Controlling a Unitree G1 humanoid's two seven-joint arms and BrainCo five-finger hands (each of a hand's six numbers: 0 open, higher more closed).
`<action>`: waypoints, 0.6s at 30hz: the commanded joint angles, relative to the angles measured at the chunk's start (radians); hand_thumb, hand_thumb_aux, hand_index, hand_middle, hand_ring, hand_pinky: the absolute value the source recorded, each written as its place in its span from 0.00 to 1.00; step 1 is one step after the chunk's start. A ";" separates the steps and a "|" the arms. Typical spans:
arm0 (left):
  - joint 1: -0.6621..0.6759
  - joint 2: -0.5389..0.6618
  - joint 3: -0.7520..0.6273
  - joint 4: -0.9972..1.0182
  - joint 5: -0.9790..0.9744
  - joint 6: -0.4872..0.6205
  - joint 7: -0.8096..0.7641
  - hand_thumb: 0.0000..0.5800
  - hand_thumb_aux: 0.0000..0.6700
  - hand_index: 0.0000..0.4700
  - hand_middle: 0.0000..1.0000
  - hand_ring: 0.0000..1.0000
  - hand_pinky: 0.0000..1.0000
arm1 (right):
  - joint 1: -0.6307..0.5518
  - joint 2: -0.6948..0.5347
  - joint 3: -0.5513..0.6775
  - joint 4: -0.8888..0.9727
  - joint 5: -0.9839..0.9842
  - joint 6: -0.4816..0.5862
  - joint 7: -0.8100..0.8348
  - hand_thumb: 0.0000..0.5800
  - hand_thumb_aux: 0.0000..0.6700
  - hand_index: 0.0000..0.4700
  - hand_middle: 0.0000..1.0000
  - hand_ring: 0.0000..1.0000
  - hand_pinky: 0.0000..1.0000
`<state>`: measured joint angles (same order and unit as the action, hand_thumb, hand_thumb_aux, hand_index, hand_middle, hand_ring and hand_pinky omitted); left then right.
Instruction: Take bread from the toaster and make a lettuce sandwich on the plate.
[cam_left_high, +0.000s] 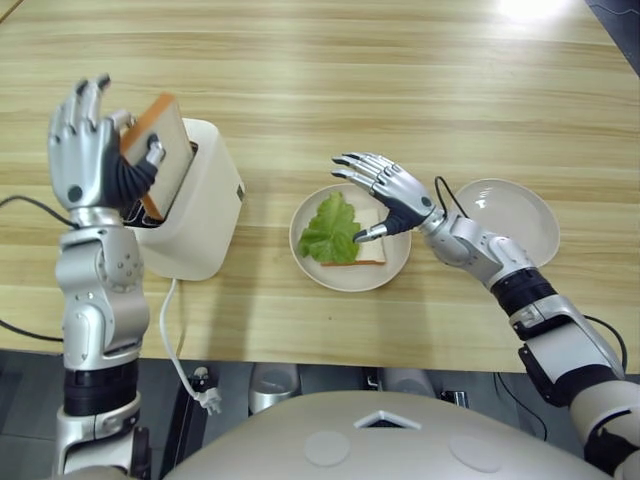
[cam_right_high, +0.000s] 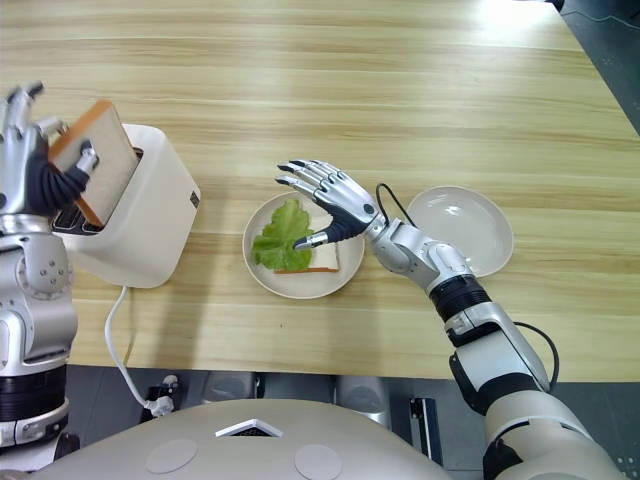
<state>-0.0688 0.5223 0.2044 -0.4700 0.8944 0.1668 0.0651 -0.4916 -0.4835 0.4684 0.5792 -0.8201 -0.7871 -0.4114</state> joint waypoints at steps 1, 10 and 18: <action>-0.077 -0.031 -0.076 -0.041 -0.069 -0.046 -0.046 1.00 1.00 0.98 1.00 1.00 1.00 | 0.005 -0.035 -0.056 0.021 0.022 0.008 -0.036 0.00 0.00 0.00 0.00 0.00 0.00; -0.224 -0.143 -0.236 0.145 -0.380 -0.129 -0.218 1.00 1.00 0.98 1.00 1.00 1.00 | 0.015 -0.067 -0.135 0.008 0.047 -0.033 -0.121 0.00 0.00 0.00 0.00 0.00 0.00; -0.309 -0.269 -0.339 0.472 -0.712 -0.095 -0.482 1.00 1.00 0.98 1.00 1.00 1.00 | 0.075 -0.111 -0.215 -0.045 0.102 -0.176 -0.186 0.00 0.00 0.00 0.00 0.00 0.00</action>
<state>-0.3585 0.2556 -0.1132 -0.1412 0.2390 0.0548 -0.3467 -0.4387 -0.5771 0.2731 0.5538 -0.7257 -0.9190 -0.5858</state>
